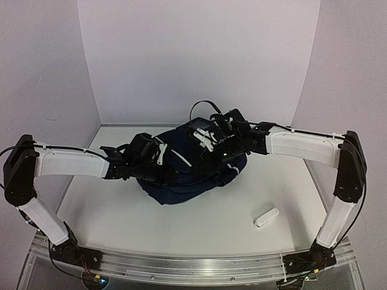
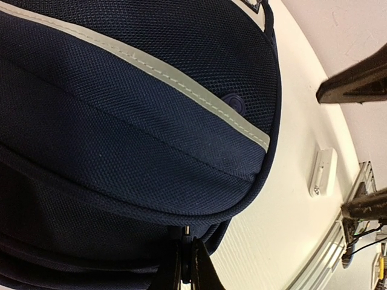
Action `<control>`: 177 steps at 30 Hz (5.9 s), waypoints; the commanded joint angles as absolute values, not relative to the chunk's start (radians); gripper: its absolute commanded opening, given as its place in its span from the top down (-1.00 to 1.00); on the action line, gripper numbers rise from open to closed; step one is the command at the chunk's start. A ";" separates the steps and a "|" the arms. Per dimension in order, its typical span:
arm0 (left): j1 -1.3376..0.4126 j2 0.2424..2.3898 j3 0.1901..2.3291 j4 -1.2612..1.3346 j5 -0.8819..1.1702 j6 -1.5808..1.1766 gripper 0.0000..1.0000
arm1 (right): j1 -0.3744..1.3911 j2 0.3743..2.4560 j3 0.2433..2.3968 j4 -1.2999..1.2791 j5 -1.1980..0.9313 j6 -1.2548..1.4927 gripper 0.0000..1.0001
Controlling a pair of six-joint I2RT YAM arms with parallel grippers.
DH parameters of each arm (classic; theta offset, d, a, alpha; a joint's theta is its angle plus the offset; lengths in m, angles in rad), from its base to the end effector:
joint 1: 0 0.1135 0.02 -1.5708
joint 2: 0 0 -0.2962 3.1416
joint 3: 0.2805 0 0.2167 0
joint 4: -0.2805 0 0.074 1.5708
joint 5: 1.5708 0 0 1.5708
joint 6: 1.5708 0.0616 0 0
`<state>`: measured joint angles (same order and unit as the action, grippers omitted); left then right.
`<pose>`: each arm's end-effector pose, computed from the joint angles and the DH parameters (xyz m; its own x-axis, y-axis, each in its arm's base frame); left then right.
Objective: Pack the student bag
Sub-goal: Unzip the student bag at the center of the board, then move the stationery to the center of the board.
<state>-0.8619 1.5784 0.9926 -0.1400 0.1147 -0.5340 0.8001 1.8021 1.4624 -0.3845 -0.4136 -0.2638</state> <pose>0.2095 -0.2551 0.2548 -0.7841 0.1376 -0.6052 0.4772 0.7572 -0.4461 0.2622 0.3056 0.3026 -0.2196 -0.5689 -0.7926 -0.9570 0.2834 0.0618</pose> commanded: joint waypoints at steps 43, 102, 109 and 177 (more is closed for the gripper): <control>-0.738 1.494 0.971 -0.080 0.109 -0.544 0.99 | 0.636 1.690 1.290 -0.296 -0.170 -0.596 1.00; -0.661 1.692 1.106 -0.004 0.058 -0.400 0.99 | 0.675 1.632 1.315 -0.487 -0.090 -0.629 1.00; -0.547 1.745 1.075 0.220 0.164 -0.392 1.00 | 0.674 1.641 1.354 -0.495 -0.137 -0.587 1.00; -1.020 1.793 1.268 -0.119 0.160 -0.281 -0.99 | 0.297 1.487 0.888 -0.940 -0.226 -1.034 -0.49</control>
<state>-1.0222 1.8191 1.2304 -0.1148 0.2001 -0.2692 0.2970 1.4228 0.8825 -1.0003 -0.2253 -0.9625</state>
